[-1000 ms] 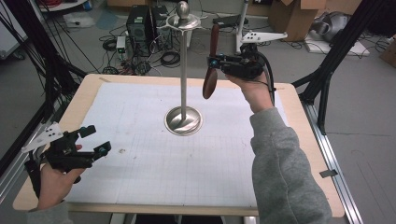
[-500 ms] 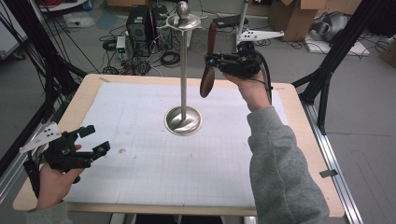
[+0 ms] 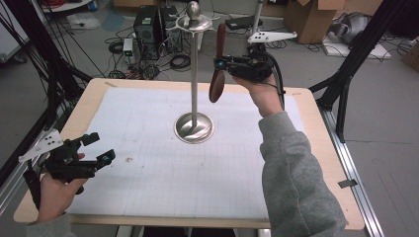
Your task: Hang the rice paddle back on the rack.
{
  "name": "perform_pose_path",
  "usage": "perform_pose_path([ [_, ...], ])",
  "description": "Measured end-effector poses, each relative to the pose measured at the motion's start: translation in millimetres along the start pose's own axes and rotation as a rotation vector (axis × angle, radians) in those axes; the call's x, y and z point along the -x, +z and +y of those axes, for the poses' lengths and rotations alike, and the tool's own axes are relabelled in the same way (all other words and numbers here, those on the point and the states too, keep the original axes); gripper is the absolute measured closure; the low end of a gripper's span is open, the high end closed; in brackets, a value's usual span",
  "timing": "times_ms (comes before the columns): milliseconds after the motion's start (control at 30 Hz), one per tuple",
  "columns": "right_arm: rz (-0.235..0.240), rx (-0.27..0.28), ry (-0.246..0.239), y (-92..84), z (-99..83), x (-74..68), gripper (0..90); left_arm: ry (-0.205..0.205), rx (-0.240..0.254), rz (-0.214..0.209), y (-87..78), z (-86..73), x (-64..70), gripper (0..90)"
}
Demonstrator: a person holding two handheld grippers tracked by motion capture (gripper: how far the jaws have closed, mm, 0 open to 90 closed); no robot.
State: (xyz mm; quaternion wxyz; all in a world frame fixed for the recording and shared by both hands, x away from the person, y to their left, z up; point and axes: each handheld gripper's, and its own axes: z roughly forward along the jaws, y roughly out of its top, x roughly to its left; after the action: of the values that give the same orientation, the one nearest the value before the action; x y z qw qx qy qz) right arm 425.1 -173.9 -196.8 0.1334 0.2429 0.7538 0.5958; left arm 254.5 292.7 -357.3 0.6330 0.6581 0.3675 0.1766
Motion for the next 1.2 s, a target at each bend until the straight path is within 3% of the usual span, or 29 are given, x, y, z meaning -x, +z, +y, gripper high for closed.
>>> perform_pose_path([
  [1200, -0.002, -0.012, 0.002, 18.0, -0.2, -2.4, 77.1, 0.004, 0.002, 0.006, -4.1, 0.5, -0.4, 2.0],
])
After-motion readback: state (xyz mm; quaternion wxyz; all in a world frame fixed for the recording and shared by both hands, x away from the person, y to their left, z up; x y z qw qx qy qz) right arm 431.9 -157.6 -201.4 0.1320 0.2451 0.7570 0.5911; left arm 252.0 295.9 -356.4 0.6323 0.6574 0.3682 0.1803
